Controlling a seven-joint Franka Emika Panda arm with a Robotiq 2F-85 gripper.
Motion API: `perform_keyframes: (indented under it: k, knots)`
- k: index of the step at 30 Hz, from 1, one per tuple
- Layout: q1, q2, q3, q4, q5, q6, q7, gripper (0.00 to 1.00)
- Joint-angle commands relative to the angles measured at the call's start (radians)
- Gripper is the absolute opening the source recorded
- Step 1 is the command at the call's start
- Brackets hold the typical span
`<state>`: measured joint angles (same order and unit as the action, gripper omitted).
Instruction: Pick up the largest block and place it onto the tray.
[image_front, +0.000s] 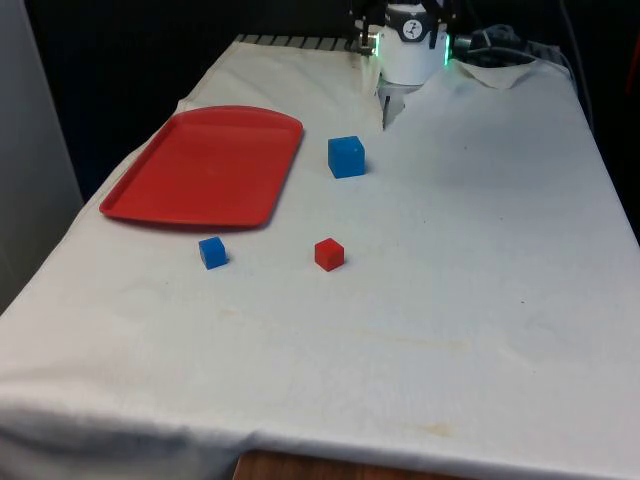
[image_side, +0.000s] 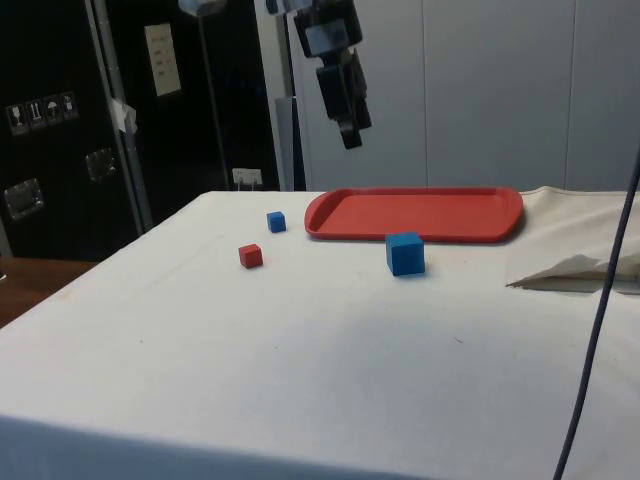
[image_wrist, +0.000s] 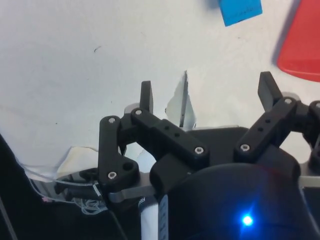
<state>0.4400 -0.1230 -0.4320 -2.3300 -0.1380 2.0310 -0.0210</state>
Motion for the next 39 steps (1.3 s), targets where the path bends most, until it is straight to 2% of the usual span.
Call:
perform_keyframes:
  k: [1, 4, 8, 13, 14, 17, 21, 22, 24, 29, 30, 31, 37, 38, 39]
  knots:
    - [0.000, 0.017, -0.003, 0.000, 0.011, 0.008, -0.010, 1.00]
    - [-0.001, 0.023, 0.000, 0.000, 0.005, 0.007, -0.007, 1.00]
    - [-0.004, 0.074, -0.002, -0.002, 0.028, 0.030, -0.029, 1.00]
    - [-0.010, 0.114, -0.004, -0.002, 0.031, 0.048, -0.042, 1.00]
    - [-0.008, 0.110, 0.000, 0.000, 0.022, 0.041, -0.031, 1.00]
    - [-0.017, 0.141, -0.013, -0.003, 0.030, 0.064, -0.063, 1.00]
    - [-0.021, 0.167, -0.029, -0.005, 0.027, 0.079, -0.092, 1.00]
    - [-0.018, 0.167, -0.030, -0.002, 0.022, 0.071, -0.084, 1.00]
    - [-0.024, 0.186, -0.043, -0.007, 0.025, 0.094, -0.114, 1.00]
    - [-0.026, 0.231, -0.068, -0.013, 0.031, 0.131, -0.154, 1.00]
    - [-0.022, 0.222, -0.066, -0.008, 0.022, 0.113, -0.141, 1.00]
    - [-0.028, 0.241, -0.071, -0.014, 0.032, 0.137, -0.162, 1.00]
    - [-0.031, 0.293, -0.091, -0.014, 0.054, 0.170, -0.209, 1.00]
    - [-0.031, 0.306, -0.096, -0.016, 0.062, 0.180, -0.222, 1.00]
    - [-0.027, 0.306, -0.097, -0.011, 0.054, 0.171, -0.213, 1.00]
